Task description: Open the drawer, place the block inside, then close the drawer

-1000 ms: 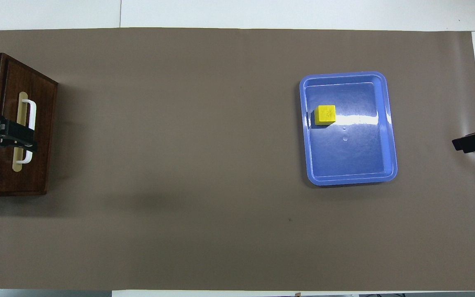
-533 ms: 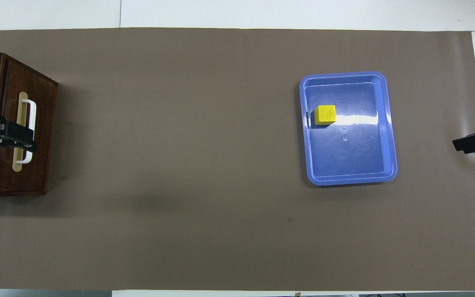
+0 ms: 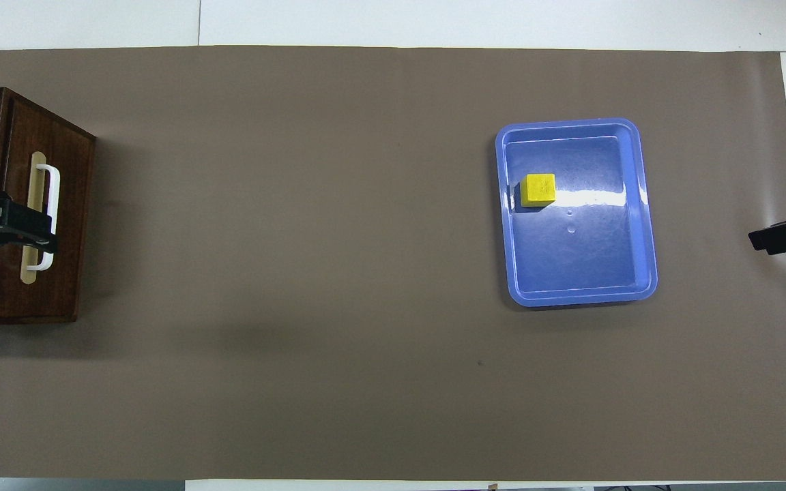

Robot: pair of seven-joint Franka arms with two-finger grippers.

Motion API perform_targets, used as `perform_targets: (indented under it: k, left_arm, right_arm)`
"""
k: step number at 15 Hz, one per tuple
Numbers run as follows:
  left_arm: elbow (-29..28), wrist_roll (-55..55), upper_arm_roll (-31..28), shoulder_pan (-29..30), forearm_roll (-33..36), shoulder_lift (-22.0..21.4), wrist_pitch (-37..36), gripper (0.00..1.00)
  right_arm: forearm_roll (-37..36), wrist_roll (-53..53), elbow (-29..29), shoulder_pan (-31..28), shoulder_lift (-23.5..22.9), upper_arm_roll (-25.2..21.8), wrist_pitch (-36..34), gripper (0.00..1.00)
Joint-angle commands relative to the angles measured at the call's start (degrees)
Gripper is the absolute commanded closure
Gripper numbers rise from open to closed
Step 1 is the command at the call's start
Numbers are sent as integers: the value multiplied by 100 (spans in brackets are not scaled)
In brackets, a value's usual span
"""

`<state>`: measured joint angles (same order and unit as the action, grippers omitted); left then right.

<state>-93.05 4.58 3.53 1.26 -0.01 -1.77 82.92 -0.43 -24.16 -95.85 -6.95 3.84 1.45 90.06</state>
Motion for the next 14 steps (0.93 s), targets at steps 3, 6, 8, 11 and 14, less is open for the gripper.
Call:
perform_targets:
  k: [3, 6, 8, 11, 14]
  left_arm:
    - [-178, 35, 34, 41, -60, -166, 14, 0]
    - [-169, 43, 43, 7, -60, -166, 40, 0]
    - [-204, 61, 60, -29, -60, -174, 84, 0]
    - [-510, 35, 52, -37, 1, -218, 844, 0]
    - [-741, 34, 52, 6, 212, -350, 1166, 0]
  right_arm:
    - [-27, -98, -162, -105, 134, 57, 143, 0]
    - [-27, -142, -162, -105, 134, 65, 143, 0]
    - [-19, -168, -188, -88, 143, 74, 152, 0]
    - [305, -1070, -626, -79, 327, 66, 458, 0]
    - [439, -2256, -979, -79, 380, 74, 872, 0]
